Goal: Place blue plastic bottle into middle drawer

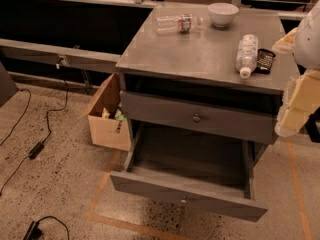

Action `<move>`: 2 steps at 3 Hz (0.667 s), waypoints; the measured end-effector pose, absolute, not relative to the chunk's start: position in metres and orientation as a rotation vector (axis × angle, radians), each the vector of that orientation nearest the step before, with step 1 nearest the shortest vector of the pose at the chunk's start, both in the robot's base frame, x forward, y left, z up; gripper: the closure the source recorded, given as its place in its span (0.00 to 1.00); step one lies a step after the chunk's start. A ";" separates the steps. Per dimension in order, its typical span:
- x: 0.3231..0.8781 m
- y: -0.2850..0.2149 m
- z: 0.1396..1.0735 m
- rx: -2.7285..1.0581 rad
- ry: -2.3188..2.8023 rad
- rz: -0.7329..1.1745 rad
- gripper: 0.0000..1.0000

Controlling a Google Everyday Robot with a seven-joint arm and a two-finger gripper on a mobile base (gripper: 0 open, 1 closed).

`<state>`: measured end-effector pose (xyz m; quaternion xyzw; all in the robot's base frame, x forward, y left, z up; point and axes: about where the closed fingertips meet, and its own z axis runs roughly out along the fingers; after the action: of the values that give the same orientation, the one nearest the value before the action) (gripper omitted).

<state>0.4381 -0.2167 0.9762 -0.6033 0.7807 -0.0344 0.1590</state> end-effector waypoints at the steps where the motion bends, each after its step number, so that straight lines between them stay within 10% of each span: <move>1: 0.438 -0.217 0.976 -1.724 2.232 -0.098 0.00; 2: 0.453 -0.234 0.969 -1.549 2.260 -0.072 0.00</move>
Offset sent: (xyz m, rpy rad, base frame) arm 0.0573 -0.0707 -0.0279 0.2982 -0.1575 -0.3926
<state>0.4527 -0.2337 0.9691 -0.5539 0.8081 -0.0258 0.1989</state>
